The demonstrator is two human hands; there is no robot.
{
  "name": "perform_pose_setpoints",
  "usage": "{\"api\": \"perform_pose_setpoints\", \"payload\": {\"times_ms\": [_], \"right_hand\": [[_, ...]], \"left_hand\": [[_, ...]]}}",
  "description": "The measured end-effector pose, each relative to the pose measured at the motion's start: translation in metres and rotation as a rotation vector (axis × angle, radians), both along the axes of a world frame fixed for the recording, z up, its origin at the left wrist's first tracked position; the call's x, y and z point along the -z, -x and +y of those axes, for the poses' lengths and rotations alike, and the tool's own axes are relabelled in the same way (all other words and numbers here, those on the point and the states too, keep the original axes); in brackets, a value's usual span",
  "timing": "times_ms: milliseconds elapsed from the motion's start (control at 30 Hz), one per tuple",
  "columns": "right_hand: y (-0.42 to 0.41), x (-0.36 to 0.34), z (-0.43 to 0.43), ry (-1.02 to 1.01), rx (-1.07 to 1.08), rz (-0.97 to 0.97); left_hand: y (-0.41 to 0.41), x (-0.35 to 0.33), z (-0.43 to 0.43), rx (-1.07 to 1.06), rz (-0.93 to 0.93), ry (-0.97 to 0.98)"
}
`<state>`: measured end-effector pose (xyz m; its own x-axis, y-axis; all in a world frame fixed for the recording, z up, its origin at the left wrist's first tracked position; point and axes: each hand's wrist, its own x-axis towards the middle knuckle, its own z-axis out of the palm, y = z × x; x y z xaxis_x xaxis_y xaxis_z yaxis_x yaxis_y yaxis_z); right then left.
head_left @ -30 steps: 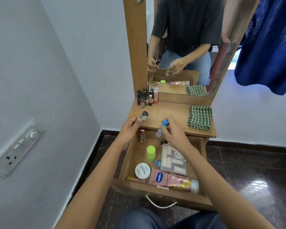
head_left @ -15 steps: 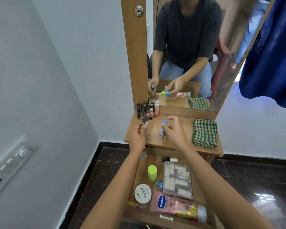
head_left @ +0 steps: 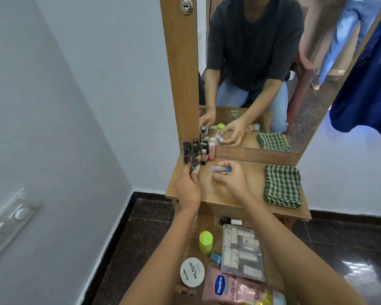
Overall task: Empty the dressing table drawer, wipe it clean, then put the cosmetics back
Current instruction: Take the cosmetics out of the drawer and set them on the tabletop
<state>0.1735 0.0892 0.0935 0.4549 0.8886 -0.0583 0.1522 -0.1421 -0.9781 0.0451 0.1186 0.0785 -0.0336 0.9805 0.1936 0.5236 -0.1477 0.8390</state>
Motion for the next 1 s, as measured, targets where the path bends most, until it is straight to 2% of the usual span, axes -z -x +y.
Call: {"api": "perform_pose_setpoints", "payload": {"times_ms": [133, 233, 333, 467, 567, 700, 1000], "right_hand": [[0.002, 0.009, 0.002, -0.126, 0.088, -0.179], [0.002, 0.015, 0.006, -0.262, 0.071, -0.113], [0.004, 0.015, 0.011, -0.304, 0.081, -0.088], [0.005, 0.014, 0.019, -0.284, -0.006, -0.251], [0.004, 0.017, 0.025, -0.221, 0.010, -0.384], [0.003, 0.019, 0.031, -0.220, 0.091, -0.406], [0.009, 0.023, 0.042, -0.229, 0.086, -0.394]], "left_hand": [[-0.001, 0.005, 0.004, -0.023, -0.011, 0.015], [-0.003, 0.010, 0.005, -0.031, -0.003, 0.018], [-0.006, 0.014, 0.006, -0.054, 0.009, 0.003], [-0.011, 0.014, 0.006, -0.101, 0.006, -0.001], [-0.014, 0.015, 0.006, -0.125, 0.021, -0.012], [-0.016, 0.013, 0.005, -0.161, 0.021, -0.020], [-0.020, 0.013, 0.004, -0.228, 0.034, -0.039]]}}
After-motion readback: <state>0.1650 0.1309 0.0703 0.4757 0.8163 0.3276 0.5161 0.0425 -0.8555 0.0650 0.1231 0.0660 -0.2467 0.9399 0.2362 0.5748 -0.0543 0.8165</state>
